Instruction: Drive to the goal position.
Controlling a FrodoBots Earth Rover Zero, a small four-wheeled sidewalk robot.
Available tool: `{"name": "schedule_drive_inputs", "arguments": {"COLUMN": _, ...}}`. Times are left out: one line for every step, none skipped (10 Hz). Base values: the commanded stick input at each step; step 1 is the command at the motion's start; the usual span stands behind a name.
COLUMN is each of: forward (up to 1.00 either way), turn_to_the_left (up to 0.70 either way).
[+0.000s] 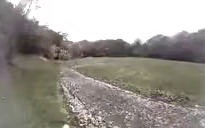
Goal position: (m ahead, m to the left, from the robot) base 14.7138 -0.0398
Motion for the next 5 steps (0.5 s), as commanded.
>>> {"name": "schedule_drive_inputs", "arguments": {"forward": 1.00, "turn_to_the_left": 0.00}}
{"name": "schedule_drive_inputs", "arguments": {"forward": 1.00, "turn_to_the_left": 0.00}}
{"name": "schedule_drive_inputs", "arguments": {"forward": 1.00, "turn_to_the_left": 0.00}}
{"name": "schedule_drive_inputs", "arguments": {"forward": 1.00, "turn_to_the_left": 0.00}}
{"name": "schedule_drive_inputs", "arguments": {"forward": 1.00, "turn_to_the_left": 0.09}}
